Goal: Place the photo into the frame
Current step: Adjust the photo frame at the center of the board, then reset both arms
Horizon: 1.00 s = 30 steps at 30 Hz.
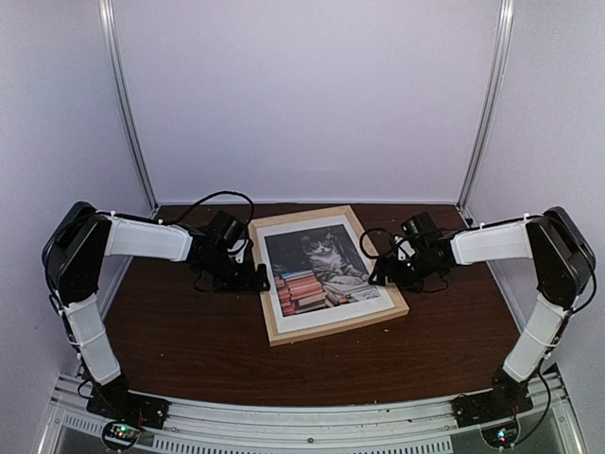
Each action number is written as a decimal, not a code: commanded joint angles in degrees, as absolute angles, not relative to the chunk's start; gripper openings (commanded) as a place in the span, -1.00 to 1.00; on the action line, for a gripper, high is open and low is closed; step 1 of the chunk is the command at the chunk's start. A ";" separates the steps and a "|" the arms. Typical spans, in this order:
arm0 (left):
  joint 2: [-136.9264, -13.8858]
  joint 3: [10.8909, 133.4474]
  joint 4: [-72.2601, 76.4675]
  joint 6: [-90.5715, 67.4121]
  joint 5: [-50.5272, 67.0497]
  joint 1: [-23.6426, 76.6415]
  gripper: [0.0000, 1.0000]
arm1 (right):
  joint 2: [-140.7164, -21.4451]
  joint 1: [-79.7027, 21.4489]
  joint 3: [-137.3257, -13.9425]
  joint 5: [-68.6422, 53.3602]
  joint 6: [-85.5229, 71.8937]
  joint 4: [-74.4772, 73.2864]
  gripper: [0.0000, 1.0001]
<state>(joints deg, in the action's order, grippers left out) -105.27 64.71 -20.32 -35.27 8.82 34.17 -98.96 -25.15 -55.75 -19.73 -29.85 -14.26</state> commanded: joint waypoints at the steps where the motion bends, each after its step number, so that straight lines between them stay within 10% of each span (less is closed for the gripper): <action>1: -107.63 66.60 -17.02 -36.30 12.22 33.75 0.95 | -97.92 -28.47 -52.98 -20.94 -30.95 -11.46 0.72; 15: -104.33 63.33 -16.70 -36.29 9.97 33.62 0.85 | -90.74 -41.71 -43.19 -16.19 -40.29 -4.00 0.69; 30: -86.16 60.95 -24.27 -24.97 -16.72 32.70 0.95 | -81.35 -32.31 -58.36 0.99 -19.35 -28.85 0.99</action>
